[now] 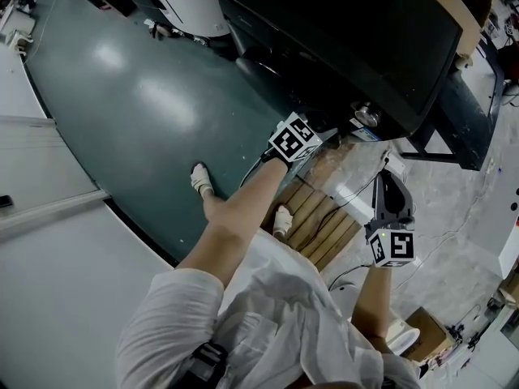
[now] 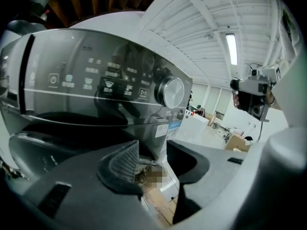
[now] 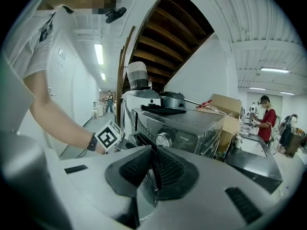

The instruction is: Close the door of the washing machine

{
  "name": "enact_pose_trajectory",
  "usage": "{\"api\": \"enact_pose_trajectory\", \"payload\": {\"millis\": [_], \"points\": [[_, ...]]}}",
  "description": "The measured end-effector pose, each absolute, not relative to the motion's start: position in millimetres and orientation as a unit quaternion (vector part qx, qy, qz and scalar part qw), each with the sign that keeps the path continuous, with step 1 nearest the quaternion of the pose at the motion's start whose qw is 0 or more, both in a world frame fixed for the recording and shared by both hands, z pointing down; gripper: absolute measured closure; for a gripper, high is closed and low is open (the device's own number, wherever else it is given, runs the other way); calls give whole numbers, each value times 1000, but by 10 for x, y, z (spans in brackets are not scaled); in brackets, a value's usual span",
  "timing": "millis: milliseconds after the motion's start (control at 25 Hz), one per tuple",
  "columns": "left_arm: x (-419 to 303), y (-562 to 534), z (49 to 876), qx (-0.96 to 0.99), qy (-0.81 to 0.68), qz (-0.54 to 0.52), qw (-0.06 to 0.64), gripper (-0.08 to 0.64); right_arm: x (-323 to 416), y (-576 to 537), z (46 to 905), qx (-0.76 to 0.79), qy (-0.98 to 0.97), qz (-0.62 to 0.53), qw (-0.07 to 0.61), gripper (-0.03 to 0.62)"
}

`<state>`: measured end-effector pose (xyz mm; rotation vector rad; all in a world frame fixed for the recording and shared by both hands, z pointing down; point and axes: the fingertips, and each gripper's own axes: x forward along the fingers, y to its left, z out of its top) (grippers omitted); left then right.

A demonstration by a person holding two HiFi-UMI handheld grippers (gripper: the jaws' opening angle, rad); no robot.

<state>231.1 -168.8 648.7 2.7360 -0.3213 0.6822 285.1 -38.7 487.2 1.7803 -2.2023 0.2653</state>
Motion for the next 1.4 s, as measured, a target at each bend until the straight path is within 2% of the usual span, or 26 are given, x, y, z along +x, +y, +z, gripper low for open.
{"api": "enact_pose_trajectory", "payload": {"millis": [120,240,560,840,880,1400], "points": [[2402,-1686,6487,951,-118,250,136,360,2884,-410,4864,620,-765,90,149,557],[2350,-1682,6444,951,-126,234,156,341,2906,-416,4858,619,-766,89,148,558],[1684,-1648,6522,938,-179,235,181,333,2818,-472,4852,607,-776,89,146,558],[1386,-1818,6788,916,-237,291,142,311,2652,-491,4832,596,-785,83,145,558],[1362,-1832,6801,914,-245,292,139,330,2651,-485,4824,597,-784,83,145,558],[1671,-2012,6743,919,-254,253,162,302,2746,-432,4837,608,-774,87,153,558]]}}
